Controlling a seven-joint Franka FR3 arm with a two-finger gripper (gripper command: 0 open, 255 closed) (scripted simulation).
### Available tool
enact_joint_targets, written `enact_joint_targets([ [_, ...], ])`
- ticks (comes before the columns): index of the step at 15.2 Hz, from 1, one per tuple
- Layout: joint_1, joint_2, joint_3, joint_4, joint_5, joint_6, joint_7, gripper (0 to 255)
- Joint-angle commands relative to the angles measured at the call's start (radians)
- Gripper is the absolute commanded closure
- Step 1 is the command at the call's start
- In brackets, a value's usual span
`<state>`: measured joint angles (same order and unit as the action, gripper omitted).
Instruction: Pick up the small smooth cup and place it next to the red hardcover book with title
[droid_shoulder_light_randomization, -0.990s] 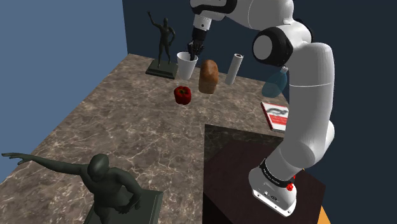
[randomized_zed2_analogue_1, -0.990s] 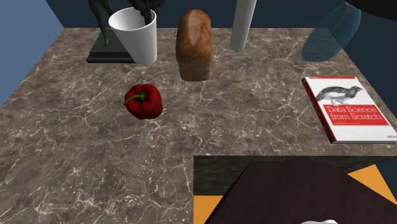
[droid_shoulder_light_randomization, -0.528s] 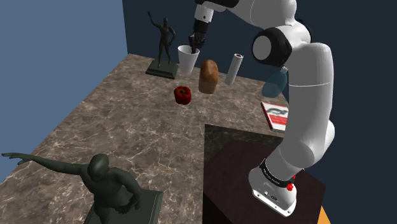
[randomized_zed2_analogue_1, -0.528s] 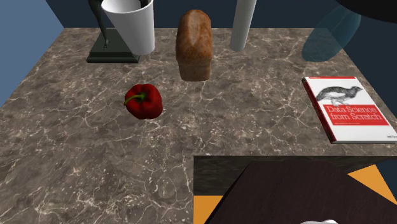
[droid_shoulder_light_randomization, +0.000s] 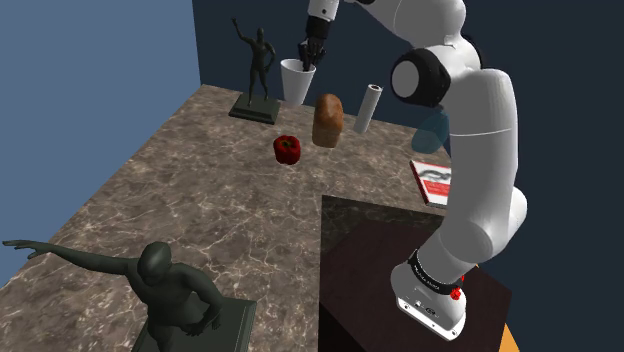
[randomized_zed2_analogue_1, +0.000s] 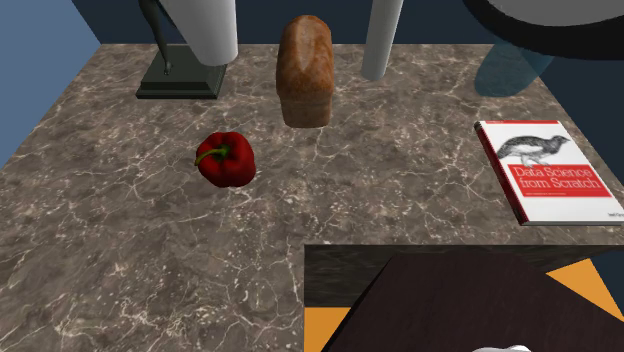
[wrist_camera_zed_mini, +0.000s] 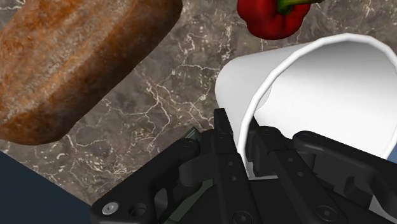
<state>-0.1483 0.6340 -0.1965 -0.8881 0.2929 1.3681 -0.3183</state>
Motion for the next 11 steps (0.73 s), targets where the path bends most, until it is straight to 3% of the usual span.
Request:
enact_joint_targets([
  [1,-0.010,0.024,0.003,0.071,0.004,-0.046,0.009,255],
  [4,-0.029,0.076,0.011,0.201,0.013,-0.121,0.027,255],
  [5,-0.019,-0.008,-0.002,0.058,0.002,-0.067,-0.002,255],
  [7,-0.014,-0.118,-0.021,-0.124,-0.016,-0.004,-0.046,255],
  [11,-0.025,-0.272,-0.049,-0.359,-0.049,0.066,-0.119,255],
])
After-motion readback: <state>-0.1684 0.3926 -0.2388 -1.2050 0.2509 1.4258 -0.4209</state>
